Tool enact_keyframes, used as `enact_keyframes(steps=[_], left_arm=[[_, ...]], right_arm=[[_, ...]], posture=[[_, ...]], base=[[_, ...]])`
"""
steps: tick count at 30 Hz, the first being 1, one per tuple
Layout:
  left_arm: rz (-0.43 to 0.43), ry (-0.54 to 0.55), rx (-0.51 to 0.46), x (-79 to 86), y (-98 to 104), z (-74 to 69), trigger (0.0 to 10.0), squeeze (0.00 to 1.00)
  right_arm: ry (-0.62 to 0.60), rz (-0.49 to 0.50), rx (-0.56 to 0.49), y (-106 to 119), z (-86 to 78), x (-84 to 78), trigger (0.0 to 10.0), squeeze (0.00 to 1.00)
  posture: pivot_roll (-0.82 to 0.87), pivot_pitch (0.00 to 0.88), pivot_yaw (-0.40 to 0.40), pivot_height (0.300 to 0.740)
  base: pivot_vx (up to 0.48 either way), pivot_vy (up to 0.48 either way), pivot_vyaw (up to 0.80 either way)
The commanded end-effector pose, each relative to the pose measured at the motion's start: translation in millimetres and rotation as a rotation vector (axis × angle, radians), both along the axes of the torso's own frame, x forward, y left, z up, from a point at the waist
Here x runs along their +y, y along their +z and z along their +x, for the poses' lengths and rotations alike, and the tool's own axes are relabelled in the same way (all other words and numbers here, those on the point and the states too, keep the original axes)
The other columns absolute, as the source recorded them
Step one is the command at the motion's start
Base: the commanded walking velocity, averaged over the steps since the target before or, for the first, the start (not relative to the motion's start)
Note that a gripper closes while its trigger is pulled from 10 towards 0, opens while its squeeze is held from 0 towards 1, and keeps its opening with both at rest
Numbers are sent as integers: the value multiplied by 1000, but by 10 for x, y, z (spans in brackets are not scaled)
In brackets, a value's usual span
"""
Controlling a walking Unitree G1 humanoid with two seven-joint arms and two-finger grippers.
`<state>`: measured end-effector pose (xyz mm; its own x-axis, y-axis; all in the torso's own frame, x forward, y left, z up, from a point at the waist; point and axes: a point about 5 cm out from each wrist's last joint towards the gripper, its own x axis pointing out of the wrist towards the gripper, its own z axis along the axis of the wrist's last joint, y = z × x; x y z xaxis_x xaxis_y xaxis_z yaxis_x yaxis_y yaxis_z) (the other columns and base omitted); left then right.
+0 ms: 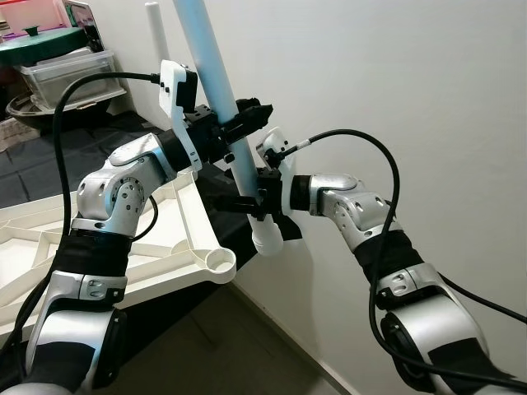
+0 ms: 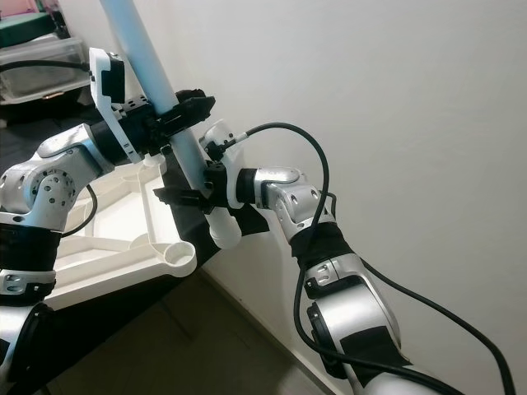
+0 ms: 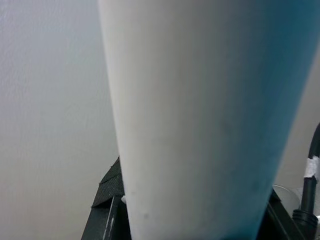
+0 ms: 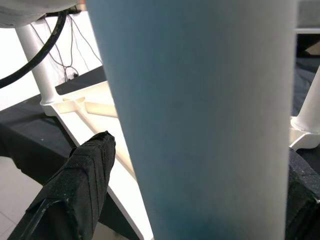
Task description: Building children table
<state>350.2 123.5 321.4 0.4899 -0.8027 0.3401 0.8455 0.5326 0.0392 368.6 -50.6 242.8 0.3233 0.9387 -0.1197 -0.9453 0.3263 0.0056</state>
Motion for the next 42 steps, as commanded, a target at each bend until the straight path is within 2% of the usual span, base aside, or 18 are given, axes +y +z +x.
enact_keyframes(steps=[1, 24, 42], left_arm=[[-5, -11, -41, -23, 78, -11, 10000, 0], [-18, -1, -52, -45, 72, -5, 10000, 0], [-31, 1, -47, -81, 52, 7, 10000, 0]], right_arm=[[17, -27, -2, 17, -5, 87, 10000, 0], [19, -1, -15, 110, 17, 221, 10000, 0], [1, -37, -4, 80, 27, 303, 10000, 0]], posture=[[-43, 0, 17, 740], [-49, 0, 12, 740], [-52, 0, 11, 740]], base=[[0, 0, 0], [0, 0, 0], [0, 0, 0]])
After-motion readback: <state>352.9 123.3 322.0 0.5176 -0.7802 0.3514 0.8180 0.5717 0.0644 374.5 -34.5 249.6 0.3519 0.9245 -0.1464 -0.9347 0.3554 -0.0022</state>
